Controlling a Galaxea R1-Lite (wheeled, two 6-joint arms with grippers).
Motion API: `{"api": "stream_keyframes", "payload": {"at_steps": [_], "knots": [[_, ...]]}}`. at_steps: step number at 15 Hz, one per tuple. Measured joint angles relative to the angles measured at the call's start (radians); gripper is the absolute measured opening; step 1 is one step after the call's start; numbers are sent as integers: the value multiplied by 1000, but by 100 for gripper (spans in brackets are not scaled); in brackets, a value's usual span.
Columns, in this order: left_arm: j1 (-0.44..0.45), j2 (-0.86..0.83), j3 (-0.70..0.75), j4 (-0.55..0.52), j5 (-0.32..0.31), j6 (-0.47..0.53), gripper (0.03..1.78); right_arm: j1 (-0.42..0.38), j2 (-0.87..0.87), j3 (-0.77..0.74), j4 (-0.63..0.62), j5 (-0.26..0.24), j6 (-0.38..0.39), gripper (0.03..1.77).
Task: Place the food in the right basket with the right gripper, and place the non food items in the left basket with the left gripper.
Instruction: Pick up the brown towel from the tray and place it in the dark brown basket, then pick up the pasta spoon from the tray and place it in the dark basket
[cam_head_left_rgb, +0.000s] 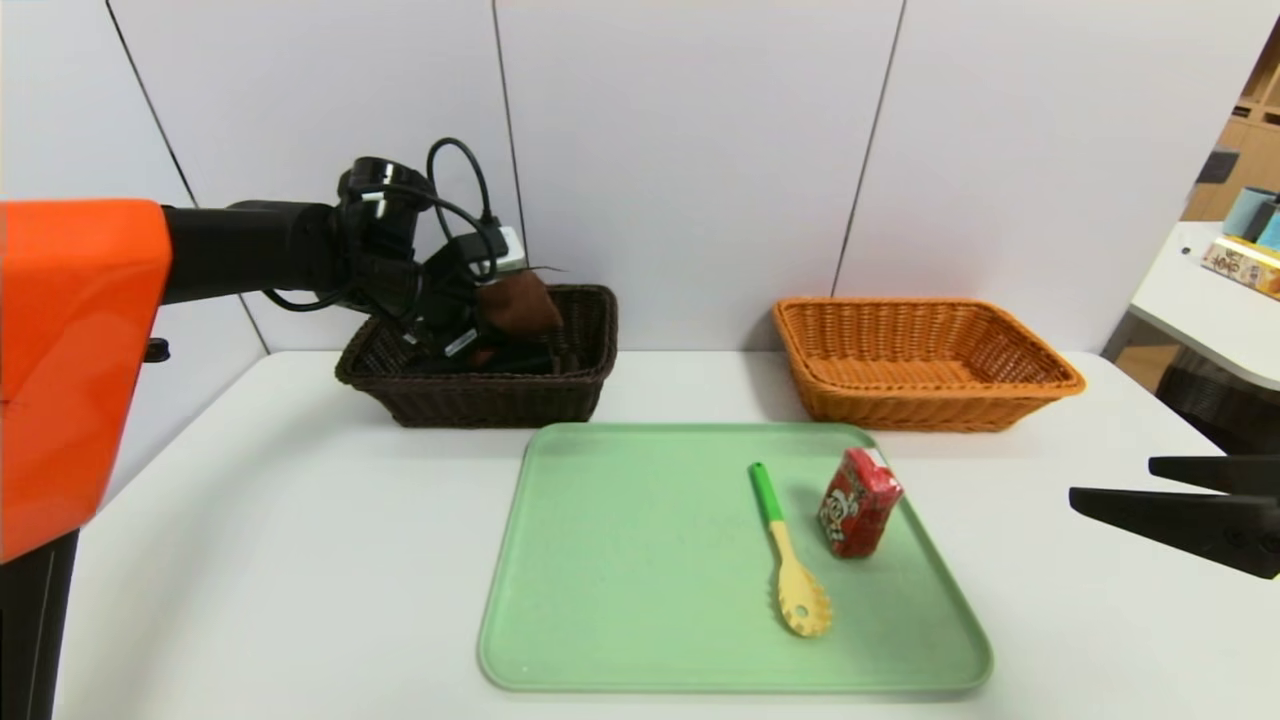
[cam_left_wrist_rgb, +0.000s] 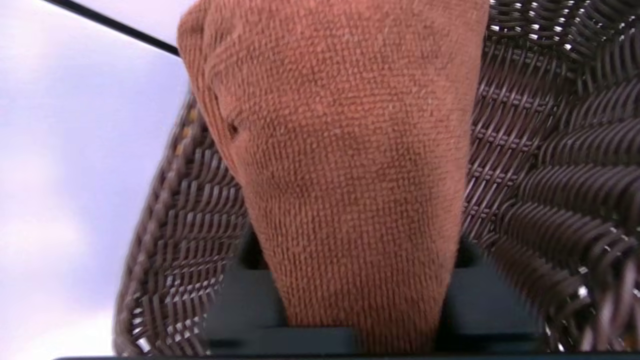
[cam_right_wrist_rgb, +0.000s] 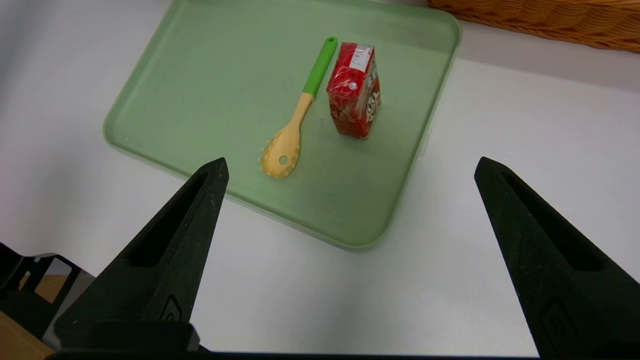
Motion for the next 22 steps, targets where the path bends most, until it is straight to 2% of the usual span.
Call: {"api": "stream_keyframes", "payload": {"at_steps": [5, 9, 12, 15, 18, 20, 22], "knots": [[11, -4, -2, -24, 5, -14, 123, 0, -3, 3, 0, 0, 1, 170], [20, -33, -2, -24, 21, -45, 142, 0, -8, 4, -1, 1, 2, 170], [27, -77, -1, -20, 21, -112, 151, 0, -15, 5, 1, 0, 3, 170], [8, -148, 4, -14, 23, -246, 157, 0, -21, 9, -2, -1, 3, 170], [-94, -232, 35, 26, 36, -440, 162, 0, -23, 14, -7, -3, 3, 170], [-197, -276, 65, 51, 87, -576, 164, -1, -21, 23, -10, -4, 3, 170], [-324, -304, 106, 58, 182, -705, 165, -1, -19, 33, -11, -5, 3, 170]]}}
